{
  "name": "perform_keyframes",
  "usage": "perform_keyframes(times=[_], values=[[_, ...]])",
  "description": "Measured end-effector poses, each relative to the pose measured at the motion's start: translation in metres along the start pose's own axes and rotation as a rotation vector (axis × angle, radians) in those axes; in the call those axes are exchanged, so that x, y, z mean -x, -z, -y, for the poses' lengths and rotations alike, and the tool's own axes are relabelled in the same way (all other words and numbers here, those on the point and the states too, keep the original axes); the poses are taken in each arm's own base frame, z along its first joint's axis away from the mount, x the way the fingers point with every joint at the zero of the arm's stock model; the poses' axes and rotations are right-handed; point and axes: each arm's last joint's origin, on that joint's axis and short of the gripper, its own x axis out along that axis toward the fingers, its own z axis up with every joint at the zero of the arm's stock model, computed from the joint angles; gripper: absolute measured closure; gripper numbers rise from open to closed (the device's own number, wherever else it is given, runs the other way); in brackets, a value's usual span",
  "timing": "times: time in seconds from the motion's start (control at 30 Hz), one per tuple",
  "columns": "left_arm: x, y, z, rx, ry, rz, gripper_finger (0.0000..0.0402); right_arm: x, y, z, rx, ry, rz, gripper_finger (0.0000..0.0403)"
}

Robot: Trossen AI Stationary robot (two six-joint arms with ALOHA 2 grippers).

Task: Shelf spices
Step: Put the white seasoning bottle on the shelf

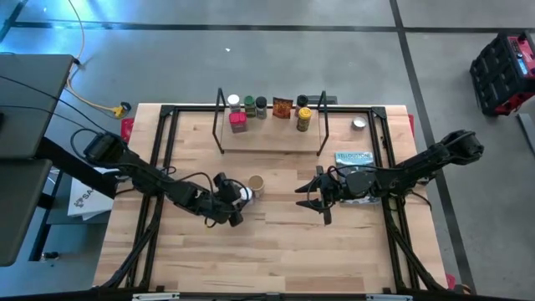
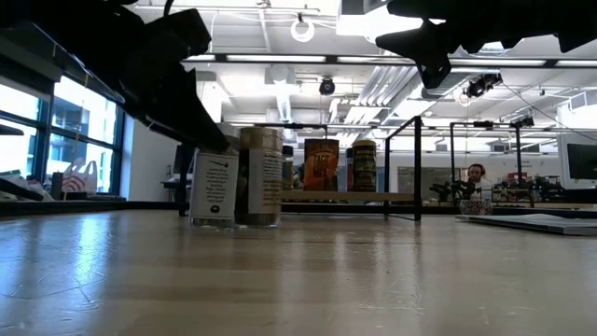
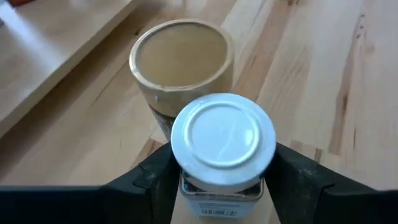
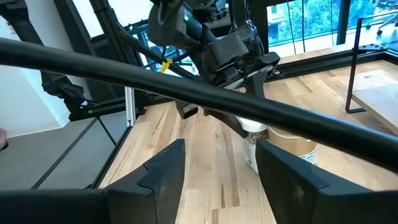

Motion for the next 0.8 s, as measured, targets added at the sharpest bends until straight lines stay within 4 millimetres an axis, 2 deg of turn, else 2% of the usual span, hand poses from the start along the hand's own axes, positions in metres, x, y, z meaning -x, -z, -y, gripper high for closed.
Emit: perform_keyframes(times=[0.2, 0.43, 0.6, 0.8], values=[[0.006, -0.003, 0.010, -0.148, 0.113, 0.028, 0.0216, 0.000, 0.000, 0.000, 0.000, 0.000, -0.001, 0.0213], [0.015, -0.011, 0.029, -0.349, 0.436, 0.112, 0.0216, 0.002, 0.002, -0.009, 0.034, -0.038, -0.006, 0.0213], [0.002, -0.019, 0.037, -0.463, 0.579, 0.239, 0.0208, 0.003, 0.003, -0.012, 0.038, -0.023, -0.002, 0.0213], [-0.027, -0.016, 0.035, -0.437, 0.572, 0.252, 0.0186, 0.003, 0.004, -0.012, 0.029, -0.017, -0.007, 0.0213]])
